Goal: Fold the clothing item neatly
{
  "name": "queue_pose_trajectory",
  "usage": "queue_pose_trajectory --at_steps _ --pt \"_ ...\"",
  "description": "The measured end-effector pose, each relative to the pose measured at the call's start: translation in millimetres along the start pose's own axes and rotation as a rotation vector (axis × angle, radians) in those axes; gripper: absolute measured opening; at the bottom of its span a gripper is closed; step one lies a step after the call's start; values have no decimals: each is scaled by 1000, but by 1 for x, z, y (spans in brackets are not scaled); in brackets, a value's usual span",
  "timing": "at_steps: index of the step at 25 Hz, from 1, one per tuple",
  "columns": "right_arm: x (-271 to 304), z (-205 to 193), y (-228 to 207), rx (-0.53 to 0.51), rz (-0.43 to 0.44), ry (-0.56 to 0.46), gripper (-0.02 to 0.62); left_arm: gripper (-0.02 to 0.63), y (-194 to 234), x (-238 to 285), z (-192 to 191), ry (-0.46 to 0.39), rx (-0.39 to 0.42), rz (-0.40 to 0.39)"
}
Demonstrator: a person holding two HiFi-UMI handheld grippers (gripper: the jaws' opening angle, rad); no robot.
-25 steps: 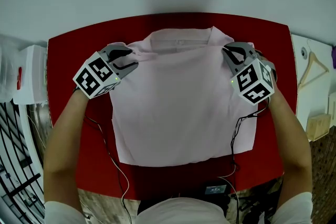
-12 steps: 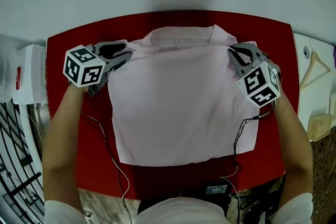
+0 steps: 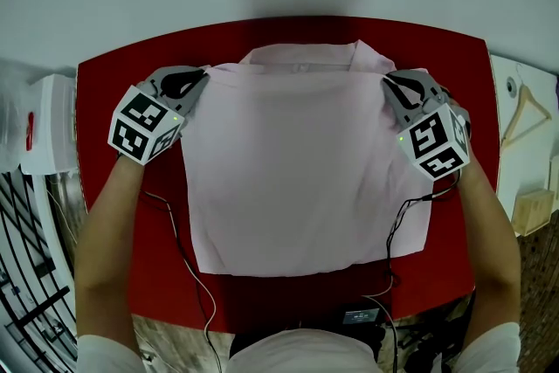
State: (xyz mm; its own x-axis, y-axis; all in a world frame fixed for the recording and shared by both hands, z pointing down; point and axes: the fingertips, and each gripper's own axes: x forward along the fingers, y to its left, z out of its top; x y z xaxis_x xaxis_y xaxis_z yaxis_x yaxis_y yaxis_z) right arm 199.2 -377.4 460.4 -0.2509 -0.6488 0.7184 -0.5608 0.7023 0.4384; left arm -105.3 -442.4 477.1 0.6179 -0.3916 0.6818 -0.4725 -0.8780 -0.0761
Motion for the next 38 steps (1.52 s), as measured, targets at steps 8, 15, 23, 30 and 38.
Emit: queue_pose_trajectory --at_steps 8,15,23,30,38 --pt "20 -2 -17 43 -86 12 28 20 33 2 -8 -17 -104 140" --pt "54 -16 -12 204 -50 57 81 23 32 14 -31 56 -162 130" --pt "6 -25 -26 276 -91 8 170 69 23 -25 -31 42 -174 134" --pt "-40 -61 -30 342 -166 -3 170 68 -7 -49 -40 53 -171 137" --pt "-22 -84 -26 173 -69 145 170 69 -1 -31 -43 118 -81 115"
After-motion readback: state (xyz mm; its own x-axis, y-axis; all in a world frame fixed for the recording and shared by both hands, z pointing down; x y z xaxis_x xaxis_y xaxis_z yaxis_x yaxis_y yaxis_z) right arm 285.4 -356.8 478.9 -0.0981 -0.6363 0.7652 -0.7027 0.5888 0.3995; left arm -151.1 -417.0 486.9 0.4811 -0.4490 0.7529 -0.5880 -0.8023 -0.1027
